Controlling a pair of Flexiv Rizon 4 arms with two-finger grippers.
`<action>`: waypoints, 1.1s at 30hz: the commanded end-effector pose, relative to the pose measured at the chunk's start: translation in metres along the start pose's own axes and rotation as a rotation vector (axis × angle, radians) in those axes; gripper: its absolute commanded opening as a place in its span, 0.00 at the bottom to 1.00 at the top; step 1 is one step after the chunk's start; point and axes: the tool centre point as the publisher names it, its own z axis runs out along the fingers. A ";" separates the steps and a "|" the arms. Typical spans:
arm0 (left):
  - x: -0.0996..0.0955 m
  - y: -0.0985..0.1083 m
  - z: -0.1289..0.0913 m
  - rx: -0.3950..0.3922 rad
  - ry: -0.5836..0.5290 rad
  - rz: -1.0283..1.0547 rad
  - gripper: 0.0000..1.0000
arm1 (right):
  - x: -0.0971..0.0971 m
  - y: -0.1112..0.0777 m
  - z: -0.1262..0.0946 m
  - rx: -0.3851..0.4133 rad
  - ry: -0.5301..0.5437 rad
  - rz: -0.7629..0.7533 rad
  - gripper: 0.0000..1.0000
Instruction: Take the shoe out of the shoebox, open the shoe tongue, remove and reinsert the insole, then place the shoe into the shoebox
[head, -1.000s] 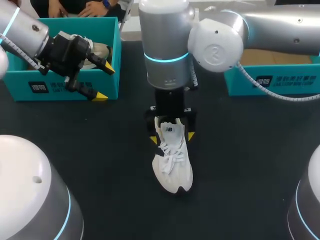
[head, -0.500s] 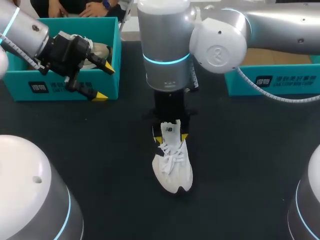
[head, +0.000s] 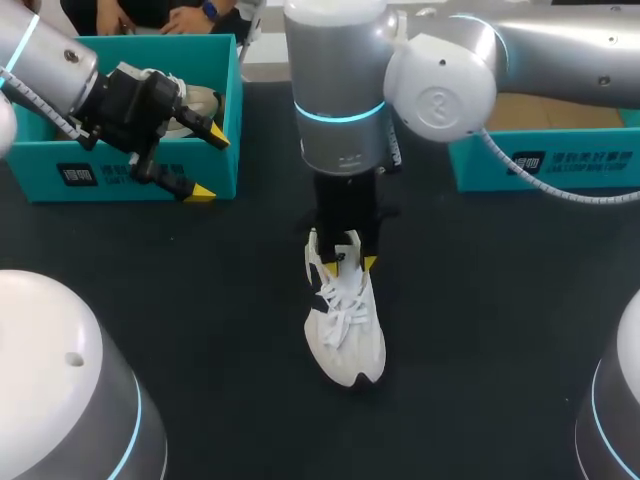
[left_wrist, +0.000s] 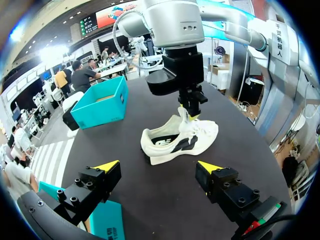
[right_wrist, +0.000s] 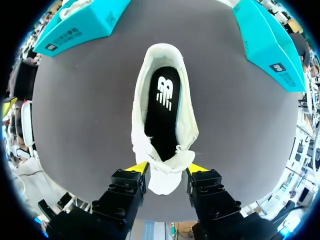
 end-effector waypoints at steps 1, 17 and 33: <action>0.001 0.000 0.000 -0.003 0.000 0.000 1.00 | -0.004 0.016 0.005 0.008 0.012 -0.036 0.40; 0.001 0.000 0.000 -0.003 0.000 0.000 1.00 | -0.010 0.027 -0.002 -0.061 0.031 -0.093 0.35; 0.001 0.000 0.000 -0.003 0.000 0.000 1.00 | -0.013 0.036 -0.012 -0.121 0.037 -0.156 0.31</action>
